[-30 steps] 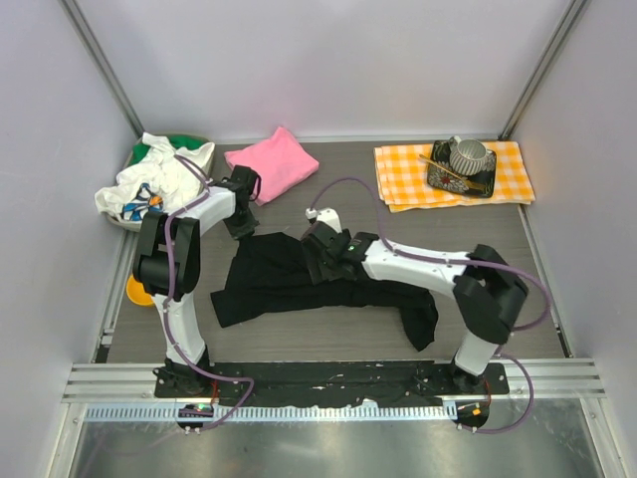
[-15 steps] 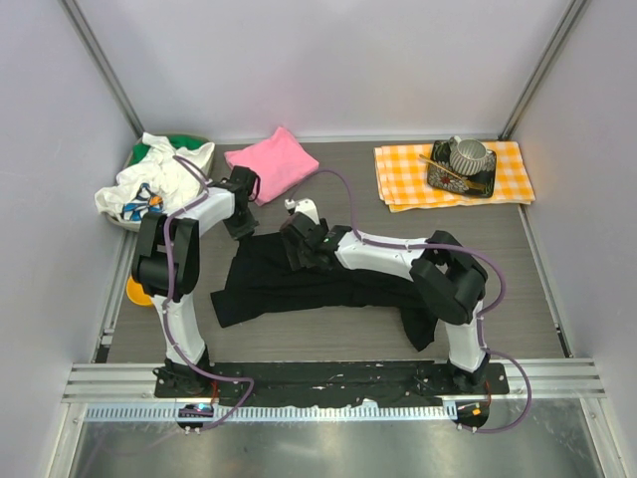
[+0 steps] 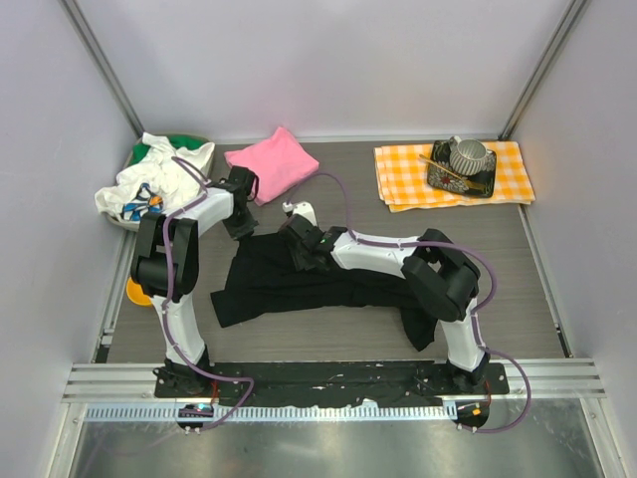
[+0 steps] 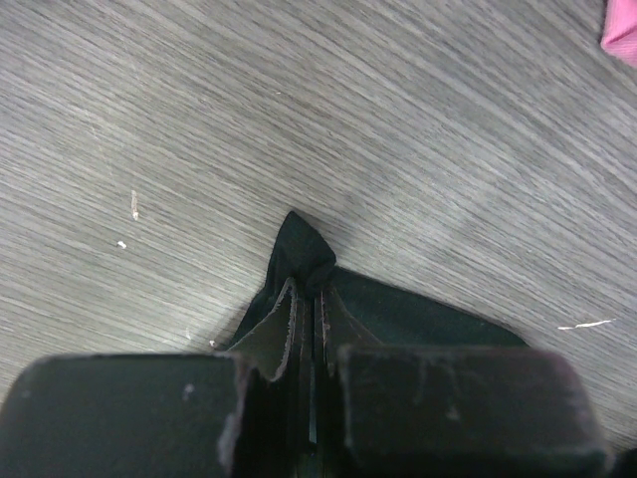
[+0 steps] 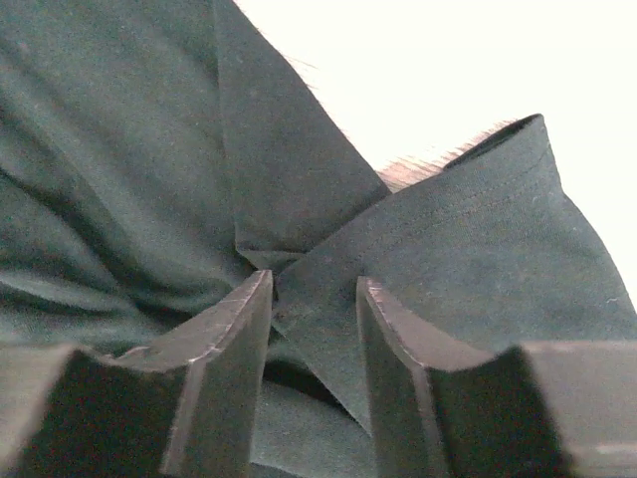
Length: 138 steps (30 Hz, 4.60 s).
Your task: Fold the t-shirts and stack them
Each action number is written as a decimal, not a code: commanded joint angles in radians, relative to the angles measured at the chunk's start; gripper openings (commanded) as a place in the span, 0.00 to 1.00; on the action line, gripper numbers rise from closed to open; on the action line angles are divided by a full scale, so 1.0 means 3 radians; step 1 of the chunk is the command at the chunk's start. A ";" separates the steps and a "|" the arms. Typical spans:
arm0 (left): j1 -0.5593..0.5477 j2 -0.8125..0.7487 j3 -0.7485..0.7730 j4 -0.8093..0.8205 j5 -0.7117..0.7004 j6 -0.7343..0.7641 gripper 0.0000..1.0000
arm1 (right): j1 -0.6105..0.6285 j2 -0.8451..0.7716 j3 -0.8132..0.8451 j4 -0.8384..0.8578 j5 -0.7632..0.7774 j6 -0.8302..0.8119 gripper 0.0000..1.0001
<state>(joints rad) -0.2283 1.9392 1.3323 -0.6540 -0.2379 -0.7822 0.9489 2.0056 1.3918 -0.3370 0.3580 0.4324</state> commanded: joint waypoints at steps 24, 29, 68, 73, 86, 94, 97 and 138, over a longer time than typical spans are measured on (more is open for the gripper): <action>0.0071 -0.0950 0.0273 -0.0299 0.0087 0.0127 0.00 | -0.0075 -0.1340 0.0079 -0.0369 0.0954 -0.0332 0.01; 0.0071 -0.1442 0.0651 -0.0489 0.0230 0.0316 0.00 | -0.0070 -0.1945 0.0371 -0.0675 0.0883 -0.0434 0.01; 0.0071 -0.3764 0.1559 0.0430 0.1990 0.0307 0.00 | -0.0729 -0.2978 0.3042 -0.1346 -0.1583 -0.0470 0.01; 0.0066 -0.3795 0.0204 0.0926 0.1801 0.0215 0.00 | -0.0734 -0.3106 0.1820 -0.1030 -0.0736 -0.0526 0.01; 0.0116 -0.2988 -0.1766 0.1950 0.0609 -0.0016 0.00 | -0.2083 -0.2391 0.0122 -0.0155 -0.0860 -0.0240 0.01; 0.0367 -0.2144 -0.1568 0.2236 0.0501 -0.0072 0.00 | -0.2508 -0.1649 0.0263 0.0218 -0.1004 -0.0117 0.01; 0.0479 -0.1863 -0.1317 0.2185 0.0461 -0.0036 0.00 | -0.2524 -0.1343 0.0574 0.0229 -0.1060 -0.0178 0.01; -0.0016 -0.2240 -0.0876 0.0820 0.0149 -0.0276 1.00 | -0.2161 -0.2089 -0.0782 -0.0410 -0.0662 0.0082 0.98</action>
<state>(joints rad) -0.2207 1.2972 1.2098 -0.3569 -0.1841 -0.8135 0.3115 1.3338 1.3125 -0.3920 0.1108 0.3813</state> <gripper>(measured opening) 0.996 0.982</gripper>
